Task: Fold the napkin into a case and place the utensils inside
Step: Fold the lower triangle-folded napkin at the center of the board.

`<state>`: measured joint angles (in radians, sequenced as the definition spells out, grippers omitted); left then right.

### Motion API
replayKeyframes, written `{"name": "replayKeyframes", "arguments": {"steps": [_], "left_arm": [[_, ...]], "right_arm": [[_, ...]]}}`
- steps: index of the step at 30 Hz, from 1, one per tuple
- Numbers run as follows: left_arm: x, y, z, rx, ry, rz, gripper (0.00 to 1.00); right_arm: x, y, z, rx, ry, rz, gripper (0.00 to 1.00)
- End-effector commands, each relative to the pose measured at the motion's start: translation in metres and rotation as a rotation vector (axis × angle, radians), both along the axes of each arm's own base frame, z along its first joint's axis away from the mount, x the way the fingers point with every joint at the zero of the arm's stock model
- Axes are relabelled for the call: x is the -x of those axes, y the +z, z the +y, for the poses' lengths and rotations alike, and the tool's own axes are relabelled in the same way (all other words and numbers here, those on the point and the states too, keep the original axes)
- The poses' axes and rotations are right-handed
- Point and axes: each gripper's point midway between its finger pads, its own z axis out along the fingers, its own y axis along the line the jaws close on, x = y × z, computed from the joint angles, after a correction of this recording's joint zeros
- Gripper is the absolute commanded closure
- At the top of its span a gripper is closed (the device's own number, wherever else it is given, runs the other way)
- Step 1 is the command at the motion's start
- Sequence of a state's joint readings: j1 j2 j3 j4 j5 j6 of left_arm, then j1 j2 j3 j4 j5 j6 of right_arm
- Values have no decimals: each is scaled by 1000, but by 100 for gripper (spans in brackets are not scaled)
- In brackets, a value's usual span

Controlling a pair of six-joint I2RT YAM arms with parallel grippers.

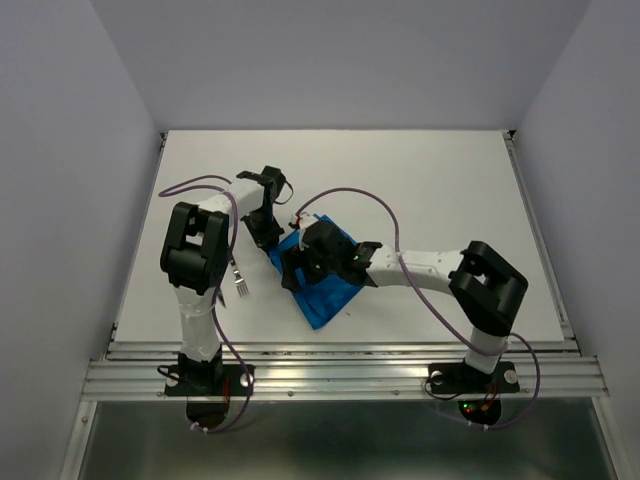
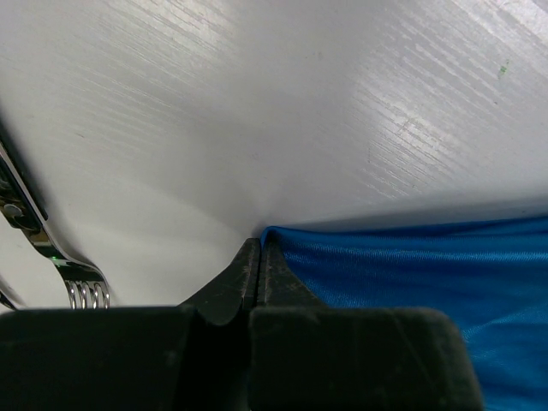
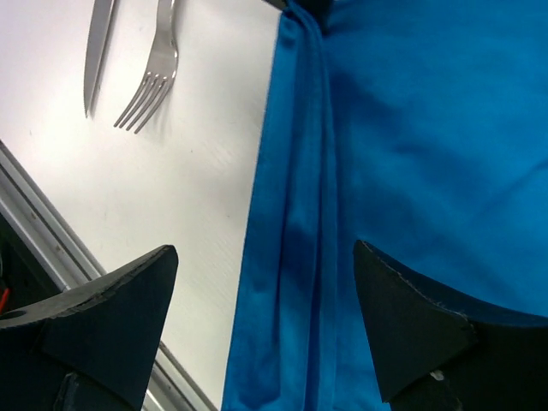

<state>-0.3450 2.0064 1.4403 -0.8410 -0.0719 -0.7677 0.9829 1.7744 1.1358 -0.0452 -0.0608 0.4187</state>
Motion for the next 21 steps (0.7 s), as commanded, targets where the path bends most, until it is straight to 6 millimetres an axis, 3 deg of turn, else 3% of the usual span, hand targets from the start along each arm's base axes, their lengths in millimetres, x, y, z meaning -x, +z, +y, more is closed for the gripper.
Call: {"name": "replayKeyframes", "arguments": {"steps": [1, 3, 10, 16, 21], "left_arm": [[2, 0, 0, -6, 10, 21, 100], [3, 0, 0, -5, 10, 23, 100], [4, 1, -1, 3, 2, 27, 100], [4, 2, -2, 12, 2, 26, 100], [6, 2, -3, 19, -3, 29, 100]], "right_arm": [[-18, 5, 17, 28, 14, -131, 11], [-29, 10, 25, 5, -2, -187, 11], [-47, -6, 35, 18, -11, -286, 11], [-53, -9, 45, -2, -12, -336, 13], [-56, -11, 53, -10, -34, -379, 20]]}}
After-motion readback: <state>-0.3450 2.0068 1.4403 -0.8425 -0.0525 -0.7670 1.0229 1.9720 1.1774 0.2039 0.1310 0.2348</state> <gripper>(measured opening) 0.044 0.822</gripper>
